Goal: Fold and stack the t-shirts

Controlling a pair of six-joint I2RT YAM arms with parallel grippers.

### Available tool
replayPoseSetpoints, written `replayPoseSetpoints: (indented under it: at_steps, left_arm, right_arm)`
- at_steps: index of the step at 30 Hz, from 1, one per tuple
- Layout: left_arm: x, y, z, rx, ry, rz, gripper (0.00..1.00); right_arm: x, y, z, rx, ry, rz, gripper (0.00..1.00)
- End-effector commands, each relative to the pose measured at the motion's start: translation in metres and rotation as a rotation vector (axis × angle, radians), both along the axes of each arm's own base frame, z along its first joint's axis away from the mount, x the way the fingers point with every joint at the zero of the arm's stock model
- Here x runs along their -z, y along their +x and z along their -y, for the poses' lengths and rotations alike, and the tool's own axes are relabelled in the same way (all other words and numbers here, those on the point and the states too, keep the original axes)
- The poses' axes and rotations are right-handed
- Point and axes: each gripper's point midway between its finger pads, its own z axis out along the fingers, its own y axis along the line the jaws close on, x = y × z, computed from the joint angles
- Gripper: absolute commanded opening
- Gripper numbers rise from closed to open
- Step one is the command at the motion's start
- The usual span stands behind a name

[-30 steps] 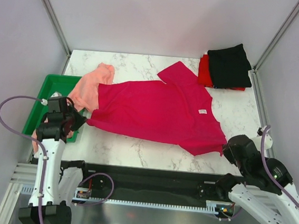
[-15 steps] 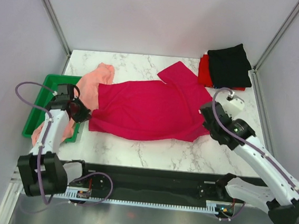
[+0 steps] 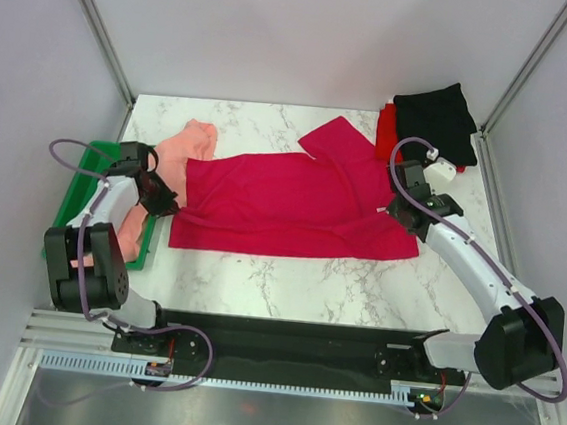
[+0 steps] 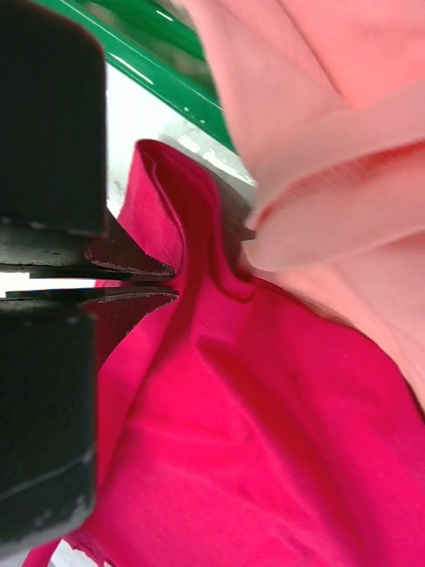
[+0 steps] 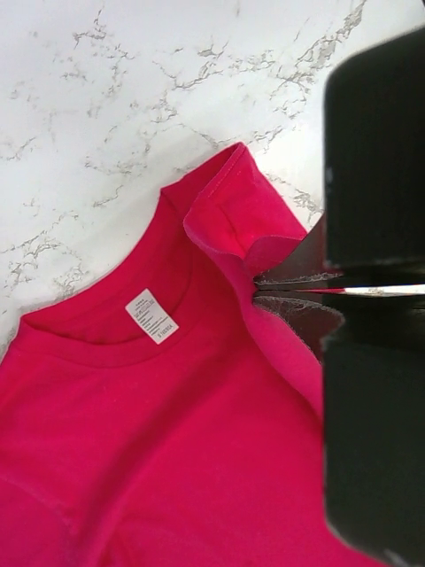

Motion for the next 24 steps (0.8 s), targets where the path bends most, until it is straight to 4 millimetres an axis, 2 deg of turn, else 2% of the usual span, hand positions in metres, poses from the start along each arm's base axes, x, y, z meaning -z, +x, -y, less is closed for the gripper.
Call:
replayPoseSetpoints:
  at_steps: [1,11,14,15,16,17,18,19,20,22,23,24]
  left_arm:
    - [-0.005,0.021,-0.001,0.051,0.001,0.048,0.02]
    - [0.006,0.034,-0.006,0.067,0.01,0.017,0.03]
    - [0.01,0.037,-0.003,0.081,-0.008,0.004,0.13]
    - [0.008,0.038,-0.002,0.088,-0.012,0.008,0.33]
    - [0.002,0.043,0.001,0.1,-0.031,0.029,0.46]
    - [-0.003,0.045,0.003,0.108,-0.036,0.043,0.57]
    - [-0.009,0.046,0.004,0.116,-0.041,0.058,0.7]
    - [-0.018,0.047,0.009,0.134,-0.06,0.084,0.73]
    - [-0.032,0.047,0.01,0.144,-0.057,0.12,0.75]
    - [-0.041,0.038,0.009,0.15,-0.034,0.131,0.76]
    - [-0.052,0.032,0.008,0.15,-0.015,0.151,0.76]
    - [-0.053,0.025,0.007,0.148,-0.003,0.149,0.76]
  right_arm:
    - [-0.018,0.024,-0.004,-0.018,0.004,0.068,0.0]
    - [0.006,0.045,0.016,0.044,-0.028,0.02,0.0]
    - [0.017,0.059,0.021,0.052,-0.029,0.009,0.0]
    - [0.031,0.065,0.019,0.023,-0.034,-0.038,0.02]
    - [0.027,0.077,0.019,0.011,-0.029,-0.034,0.14]
    - [0.033,0.084,0.027,0.014,-0.014,-0.056,0.38]
    - [0.054,0.09,0.02,-0.058,0.042,-0.123,0.62]
    - [0.053,0.1,0.018,-0.084,0.104,-0.124,0.82]
    - [0.058,0.1,0.035,-0.053,0.148,-0.147,0.85]
    - [0.049,0.096,0.043,-0.048,0.192,-0.128,0.86]
    - [0.052,0.085,0.051,-0.033,0.193,-0.125,0.87]
    - [0.03,0.077,0.053,-0.036,0.198,-0.063,0.87]
